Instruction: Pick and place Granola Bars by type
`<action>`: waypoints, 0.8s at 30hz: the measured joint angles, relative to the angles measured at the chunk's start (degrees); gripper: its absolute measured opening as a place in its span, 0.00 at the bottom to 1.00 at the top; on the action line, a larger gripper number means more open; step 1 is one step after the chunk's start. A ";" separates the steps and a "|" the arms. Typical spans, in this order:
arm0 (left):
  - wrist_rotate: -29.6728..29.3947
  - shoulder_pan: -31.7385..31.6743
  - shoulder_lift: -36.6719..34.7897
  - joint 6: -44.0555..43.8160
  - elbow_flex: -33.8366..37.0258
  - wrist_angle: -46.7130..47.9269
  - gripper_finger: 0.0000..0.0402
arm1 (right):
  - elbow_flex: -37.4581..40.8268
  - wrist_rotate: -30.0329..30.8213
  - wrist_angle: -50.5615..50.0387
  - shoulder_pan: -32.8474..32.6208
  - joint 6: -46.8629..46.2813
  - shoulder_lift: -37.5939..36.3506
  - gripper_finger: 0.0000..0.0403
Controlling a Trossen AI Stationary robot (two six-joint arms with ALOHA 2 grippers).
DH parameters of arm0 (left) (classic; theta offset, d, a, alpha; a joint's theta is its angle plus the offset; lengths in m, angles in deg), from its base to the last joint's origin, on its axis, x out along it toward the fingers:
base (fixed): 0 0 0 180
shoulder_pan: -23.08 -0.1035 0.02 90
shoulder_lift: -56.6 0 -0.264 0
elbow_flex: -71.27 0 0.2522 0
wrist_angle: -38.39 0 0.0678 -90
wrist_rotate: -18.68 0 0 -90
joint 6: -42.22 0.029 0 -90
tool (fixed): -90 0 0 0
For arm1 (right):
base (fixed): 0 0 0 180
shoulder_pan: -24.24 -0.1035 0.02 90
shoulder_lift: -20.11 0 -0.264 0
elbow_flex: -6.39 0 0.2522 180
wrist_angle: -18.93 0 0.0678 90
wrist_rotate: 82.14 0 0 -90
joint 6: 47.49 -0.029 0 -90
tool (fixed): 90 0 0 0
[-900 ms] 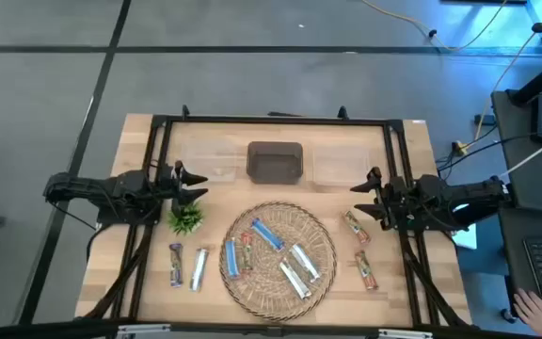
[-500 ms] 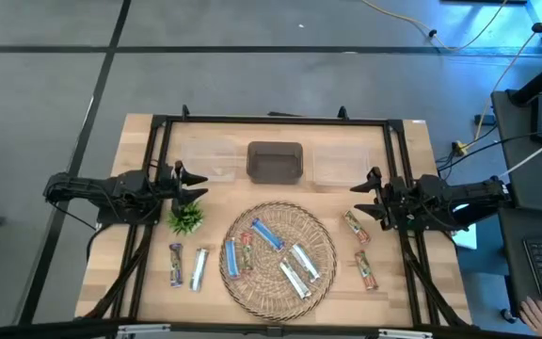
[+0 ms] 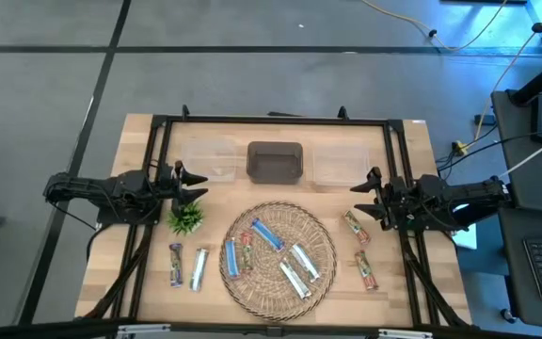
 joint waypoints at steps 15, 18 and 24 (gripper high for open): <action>0.00 0.00 0.00 0.00 0.00 0.01 0.49 | 0.01 0.00 -0.02 0.00 -0.04 0.00 0.63; 0.00 0.00 -0.01 0.00 0.00 0.01 0.49 | 0.00 0.00 -0.01 0.00 0.01 0.02 0.63; 0.00 -0.01 0.00 0.00 -0.01 0.01 0.49 | 0.00 0.00 -0.02 0.00 -0.02 0.02 0.63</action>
